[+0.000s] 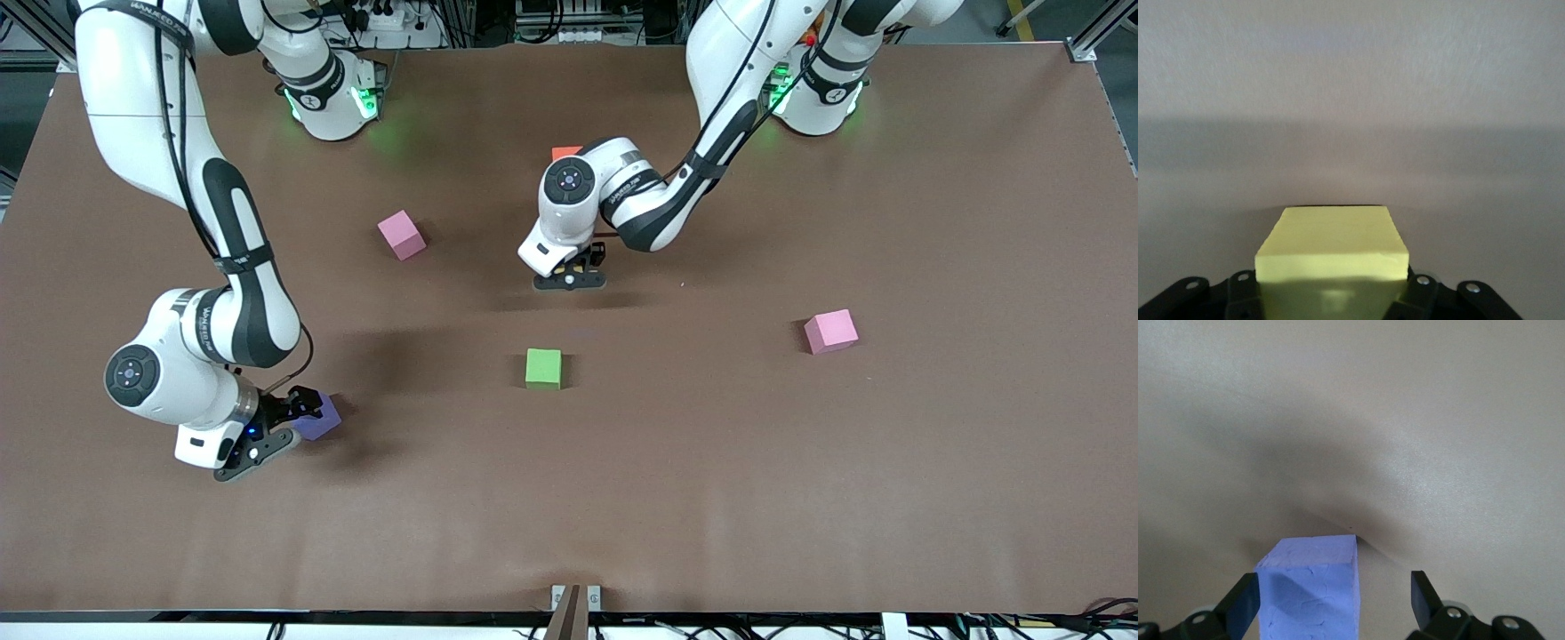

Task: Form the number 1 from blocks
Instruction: 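Grasp the purple cube with the right gripper while the left gripper holds the yellow cube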

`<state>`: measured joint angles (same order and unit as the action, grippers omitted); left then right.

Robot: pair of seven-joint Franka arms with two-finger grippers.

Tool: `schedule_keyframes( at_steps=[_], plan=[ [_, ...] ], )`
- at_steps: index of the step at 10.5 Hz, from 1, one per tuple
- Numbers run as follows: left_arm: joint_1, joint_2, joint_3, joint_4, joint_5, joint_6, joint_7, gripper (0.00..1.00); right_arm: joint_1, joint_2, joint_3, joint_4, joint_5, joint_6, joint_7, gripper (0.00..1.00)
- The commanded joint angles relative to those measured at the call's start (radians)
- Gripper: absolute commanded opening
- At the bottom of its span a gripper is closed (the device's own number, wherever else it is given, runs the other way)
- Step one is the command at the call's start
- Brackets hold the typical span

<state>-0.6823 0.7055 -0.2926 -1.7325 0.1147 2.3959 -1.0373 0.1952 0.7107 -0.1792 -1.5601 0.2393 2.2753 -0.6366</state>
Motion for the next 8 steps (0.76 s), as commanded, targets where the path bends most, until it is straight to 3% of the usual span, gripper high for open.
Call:
schedule_keyframes(
  at_steps=[1,8],
  plan=[
    [0.004,-0.047,-0.006,-0.065,0.023,0.020,-0.003,0.00,0.013,0.007,-0.014,0.011,0.026,-0.011,-0.020,1.00],
    [0.006,-0.064,-0.020,-0.110,0.023,0.052,0.005,0.00,0.039,0.010,-0.016,-0.026,0.025,0.000,-0.031,1.00]
  ],
)
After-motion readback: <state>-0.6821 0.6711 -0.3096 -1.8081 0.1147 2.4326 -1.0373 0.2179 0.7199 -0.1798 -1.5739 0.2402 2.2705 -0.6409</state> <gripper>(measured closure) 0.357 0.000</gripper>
